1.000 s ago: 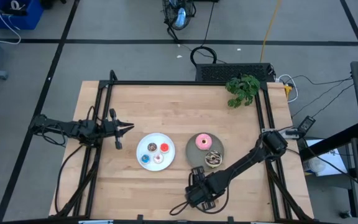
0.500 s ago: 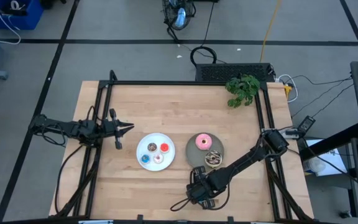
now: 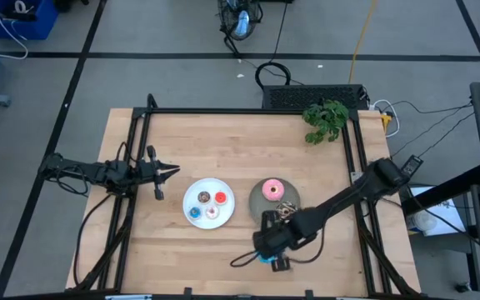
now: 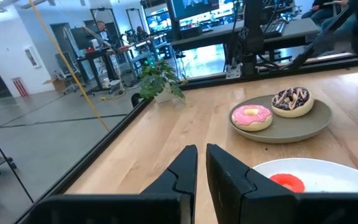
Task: Pick & Place donuts
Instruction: Put the big blue donut on the gray plate
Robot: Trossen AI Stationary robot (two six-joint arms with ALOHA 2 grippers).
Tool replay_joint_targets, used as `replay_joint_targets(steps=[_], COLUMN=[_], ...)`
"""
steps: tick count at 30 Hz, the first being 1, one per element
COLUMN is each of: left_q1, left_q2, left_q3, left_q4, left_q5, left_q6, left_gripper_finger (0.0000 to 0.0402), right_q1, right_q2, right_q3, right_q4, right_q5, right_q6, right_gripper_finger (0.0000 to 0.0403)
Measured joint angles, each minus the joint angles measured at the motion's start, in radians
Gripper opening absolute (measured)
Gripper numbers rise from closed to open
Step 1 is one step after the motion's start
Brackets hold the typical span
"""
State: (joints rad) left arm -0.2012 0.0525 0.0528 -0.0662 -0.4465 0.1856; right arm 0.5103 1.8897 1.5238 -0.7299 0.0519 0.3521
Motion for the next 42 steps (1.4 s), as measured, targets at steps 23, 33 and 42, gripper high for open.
replay_joint_targets(steps=[23,33,42], left_q1=[0.000,0.000,0.000], left_q2=[0.000,0.000,0.000], left_q3=[0.000,0.000,0.000], left_q4=[0.000,0.000,-0.001], left_q5=[0.000,0.000,0.000], left_q6=[0.016,0.021,0.021], left_gripper_finger=[0.0042,0.0042,0.0042], right_q1=[-0.358,-0.392,-0.392], right_q2=[-0.058,0.052,0.083], right_q3=[-0.090,-0.105,-0.105], right_q4=[-0.096,-0.052,-0.057], right_q5=[-0.044,-0.132,-0.136], right_q6=[-0.109,-0.115,-0.111], right_gripper_finger=[0.0019,0.0021,0.0045])
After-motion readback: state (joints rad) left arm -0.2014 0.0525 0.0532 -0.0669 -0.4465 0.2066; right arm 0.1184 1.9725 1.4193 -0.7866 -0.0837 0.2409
